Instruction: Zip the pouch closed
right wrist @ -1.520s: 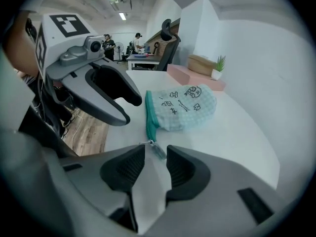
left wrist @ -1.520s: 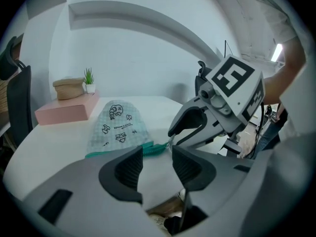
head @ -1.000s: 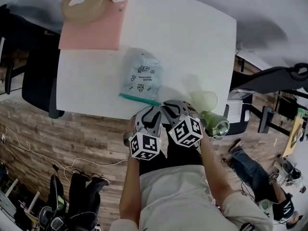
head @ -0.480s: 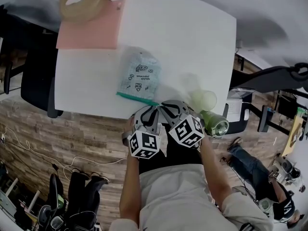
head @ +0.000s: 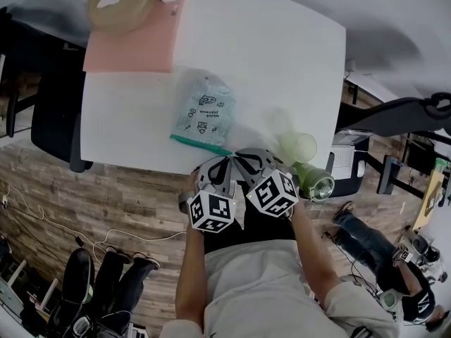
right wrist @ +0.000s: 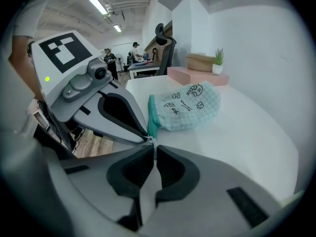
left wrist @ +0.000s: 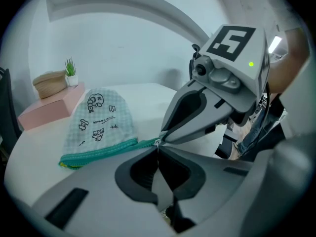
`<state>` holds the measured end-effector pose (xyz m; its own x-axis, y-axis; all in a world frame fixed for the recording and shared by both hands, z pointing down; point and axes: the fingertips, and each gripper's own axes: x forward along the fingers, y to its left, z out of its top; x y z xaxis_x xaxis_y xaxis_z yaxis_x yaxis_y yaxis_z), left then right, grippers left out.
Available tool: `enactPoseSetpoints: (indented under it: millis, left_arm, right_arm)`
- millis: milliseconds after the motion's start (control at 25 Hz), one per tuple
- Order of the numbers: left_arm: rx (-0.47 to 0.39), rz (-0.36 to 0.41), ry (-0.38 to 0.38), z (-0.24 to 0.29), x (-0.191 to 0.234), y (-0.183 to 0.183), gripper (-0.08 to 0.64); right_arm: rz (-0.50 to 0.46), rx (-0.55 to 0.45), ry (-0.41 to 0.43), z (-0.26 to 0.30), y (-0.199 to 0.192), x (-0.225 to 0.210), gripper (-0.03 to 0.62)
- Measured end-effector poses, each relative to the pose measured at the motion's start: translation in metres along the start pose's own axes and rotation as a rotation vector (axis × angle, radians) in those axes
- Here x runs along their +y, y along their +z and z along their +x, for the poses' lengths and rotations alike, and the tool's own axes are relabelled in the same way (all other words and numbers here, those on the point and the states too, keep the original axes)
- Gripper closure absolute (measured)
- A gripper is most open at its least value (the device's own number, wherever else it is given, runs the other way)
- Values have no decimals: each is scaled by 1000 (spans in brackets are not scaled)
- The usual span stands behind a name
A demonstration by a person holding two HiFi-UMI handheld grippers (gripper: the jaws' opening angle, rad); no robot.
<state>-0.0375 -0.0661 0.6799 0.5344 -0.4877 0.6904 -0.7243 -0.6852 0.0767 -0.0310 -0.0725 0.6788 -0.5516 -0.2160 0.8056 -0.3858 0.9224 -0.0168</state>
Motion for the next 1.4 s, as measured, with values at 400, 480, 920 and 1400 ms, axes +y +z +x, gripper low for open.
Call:
enactPoseSetpoints:
  millis: [400,480,920,1400]
  left_arm:
    - [15,-29,12,-3,4,-4,563]
    - [18,-36,21,-3,6,-5,563]
    - [17,-49,43,-10,21,-8,563]
    - [8,-68,68,-18,35,-9,563]
  right_arm:
    - [-19,33,-15,2,-3,2,575]
    - [-20,46,-23,1,-6,1,575]
    - [-8,62,-43,0,-11,-3,577]
    - [17,61,-66,1,-9,-7,577]
